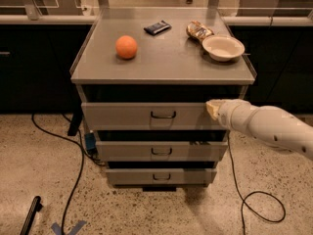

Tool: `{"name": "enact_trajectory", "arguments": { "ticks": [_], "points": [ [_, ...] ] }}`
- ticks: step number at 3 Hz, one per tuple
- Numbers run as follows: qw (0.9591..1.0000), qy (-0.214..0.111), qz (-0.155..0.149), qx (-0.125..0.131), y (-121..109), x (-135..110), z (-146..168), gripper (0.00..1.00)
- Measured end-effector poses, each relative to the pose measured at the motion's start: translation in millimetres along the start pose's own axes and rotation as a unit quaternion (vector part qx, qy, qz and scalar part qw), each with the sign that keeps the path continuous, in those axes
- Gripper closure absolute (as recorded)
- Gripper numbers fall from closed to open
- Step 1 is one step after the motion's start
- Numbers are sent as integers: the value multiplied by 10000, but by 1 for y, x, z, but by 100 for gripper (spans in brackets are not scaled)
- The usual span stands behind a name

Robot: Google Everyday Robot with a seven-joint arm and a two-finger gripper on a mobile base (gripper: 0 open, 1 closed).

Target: Open top drawer

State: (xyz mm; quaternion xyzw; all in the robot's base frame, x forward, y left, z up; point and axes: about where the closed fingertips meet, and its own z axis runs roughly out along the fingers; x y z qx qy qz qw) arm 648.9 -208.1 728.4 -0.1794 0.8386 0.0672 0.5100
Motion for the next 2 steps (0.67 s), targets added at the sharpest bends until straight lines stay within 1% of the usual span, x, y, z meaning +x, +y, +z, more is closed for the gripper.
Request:
{"name": "enact_trajectory", "arguments": {
  "ticks": [1,2],
  "points": [
    [9997,-120,133,191,-7,7,25,100],
    [9991,-268,114,322,-14,0,46,100]
  ]
}}
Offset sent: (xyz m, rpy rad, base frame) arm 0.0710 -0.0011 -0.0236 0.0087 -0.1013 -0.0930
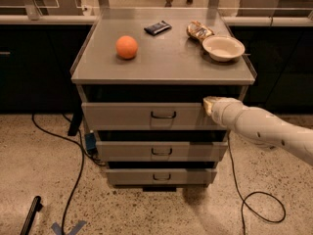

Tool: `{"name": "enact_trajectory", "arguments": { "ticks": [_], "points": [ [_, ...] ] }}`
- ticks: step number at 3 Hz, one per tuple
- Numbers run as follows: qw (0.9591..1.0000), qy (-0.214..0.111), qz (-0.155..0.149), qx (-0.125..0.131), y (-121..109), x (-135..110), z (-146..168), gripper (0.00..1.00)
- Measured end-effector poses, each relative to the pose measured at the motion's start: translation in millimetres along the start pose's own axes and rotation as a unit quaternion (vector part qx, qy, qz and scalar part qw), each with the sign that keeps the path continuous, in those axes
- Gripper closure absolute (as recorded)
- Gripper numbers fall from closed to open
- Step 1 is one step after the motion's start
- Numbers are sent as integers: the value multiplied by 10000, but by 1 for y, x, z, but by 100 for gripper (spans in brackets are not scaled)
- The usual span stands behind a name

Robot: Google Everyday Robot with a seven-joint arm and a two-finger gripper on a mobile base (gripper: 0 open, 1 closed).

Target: Open top drawer

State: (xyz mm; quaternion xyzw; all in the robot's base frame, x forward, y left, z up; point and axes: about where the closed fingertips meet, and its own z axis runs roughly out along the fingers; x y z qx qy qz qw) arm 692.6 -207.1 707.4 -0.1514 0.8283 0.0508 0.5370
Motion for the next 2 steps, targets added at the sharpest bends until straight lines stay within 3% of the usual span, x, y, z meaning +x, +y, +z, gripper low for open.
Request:
{"name": "enact_trajectory", "arguments": {
  "ticks": [1,2],
  "points": [
    [9999,-34,-128,89,-7,-15,38,100],
    [9998,-22,-148,97,-8,-15,39,100]
  ]
}}
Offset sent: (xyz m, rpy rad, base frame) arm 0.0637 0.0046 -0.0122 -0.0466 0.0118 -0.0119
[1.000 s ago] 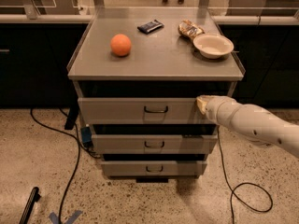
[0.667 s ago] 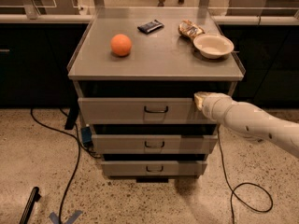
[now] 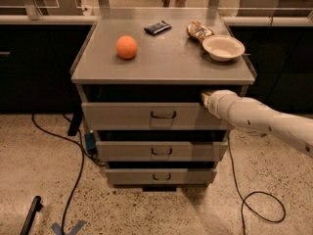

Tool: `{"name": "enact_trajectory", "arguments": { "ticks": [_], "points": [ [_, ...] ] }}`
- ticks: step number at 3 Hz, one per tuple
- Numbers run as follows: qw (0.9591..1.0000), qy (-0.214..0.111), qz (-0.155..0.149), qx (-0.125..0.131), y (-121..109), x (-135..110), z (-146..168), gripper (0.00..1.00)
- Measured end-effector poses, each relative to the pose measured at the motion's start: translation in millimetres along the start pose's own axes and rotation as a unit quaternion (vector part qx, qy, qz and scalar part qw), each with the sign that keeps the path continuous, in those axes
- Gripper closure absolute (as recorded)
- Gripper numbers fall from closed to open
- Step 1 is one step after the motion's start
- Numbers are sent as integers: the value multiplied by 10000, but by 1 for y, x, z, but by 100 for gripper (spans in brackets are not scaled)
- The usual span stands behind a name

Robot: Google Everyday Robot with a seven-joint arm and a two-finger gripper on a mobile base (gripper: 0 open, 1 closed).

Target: Open top drawer

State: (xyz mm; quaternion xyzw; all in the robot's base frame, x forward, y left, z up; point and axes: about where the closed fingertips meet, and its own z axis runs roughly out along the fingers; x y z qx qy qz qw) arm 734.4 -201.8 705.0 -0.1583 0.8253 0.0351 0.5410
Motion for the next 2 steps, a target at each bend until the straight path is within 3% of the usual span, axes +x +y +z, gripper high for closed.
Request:
{"name": "enact_trajectory", "arguments": {
  "ticks": [1,2],
  "points": [
    [9997,260,22,-8,-1,7,6,100],
    [9969,707,236,-253,22,15,12,100]
  ]
}}
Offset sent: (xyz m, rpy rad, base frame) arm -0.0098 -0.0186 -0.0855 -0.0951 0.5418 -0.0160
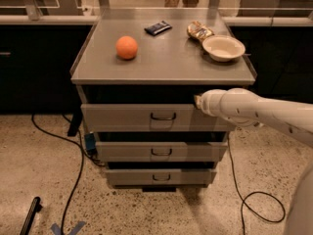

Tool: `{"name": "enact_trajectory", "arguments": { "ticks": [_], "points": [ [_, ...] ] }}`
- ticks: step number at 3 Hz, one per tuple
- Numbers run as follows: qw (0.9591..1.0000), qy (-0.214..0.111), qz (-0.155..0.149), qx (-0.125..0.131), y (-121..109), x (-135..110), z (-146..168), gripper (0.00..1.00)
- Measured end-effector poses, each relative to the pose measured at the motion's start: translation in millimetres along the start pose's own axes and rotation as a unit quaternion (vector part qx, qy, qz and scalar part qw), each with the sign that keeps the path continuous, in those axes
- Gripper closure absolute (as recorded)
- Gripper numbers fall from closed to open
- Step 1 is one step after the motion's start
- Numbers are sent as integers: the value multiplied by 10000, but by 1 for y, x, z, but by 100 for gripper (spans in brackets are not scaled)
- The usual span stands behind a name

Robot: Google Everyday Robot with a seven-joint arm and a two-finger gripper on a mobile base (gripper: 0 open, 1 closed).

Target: Open top drawer

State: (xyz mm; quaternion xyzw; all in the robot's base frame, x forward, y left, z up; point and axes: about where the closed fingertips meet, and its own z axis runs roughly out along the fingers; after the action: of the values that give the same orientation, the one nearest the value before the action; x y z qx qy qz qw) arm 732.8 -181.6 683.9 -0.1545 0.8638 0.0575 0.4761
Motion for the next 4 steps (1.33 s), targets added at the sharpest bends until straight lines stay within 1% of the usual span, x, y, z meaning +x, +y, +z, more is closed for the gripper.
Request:
{"name": "enact_trajectory", "arguments": {
  "ticks": [1,2,3,4],
  "points": [
    [10000,-1,-1,1,0,-3,-2,100],
    [9995,208,-162,151,-44,-2,-32,100],
    [9971,755,-48,16,-74,31,-73,100],
    [9953,962,76,-99,-77,42,-88,100]
  ]
}}
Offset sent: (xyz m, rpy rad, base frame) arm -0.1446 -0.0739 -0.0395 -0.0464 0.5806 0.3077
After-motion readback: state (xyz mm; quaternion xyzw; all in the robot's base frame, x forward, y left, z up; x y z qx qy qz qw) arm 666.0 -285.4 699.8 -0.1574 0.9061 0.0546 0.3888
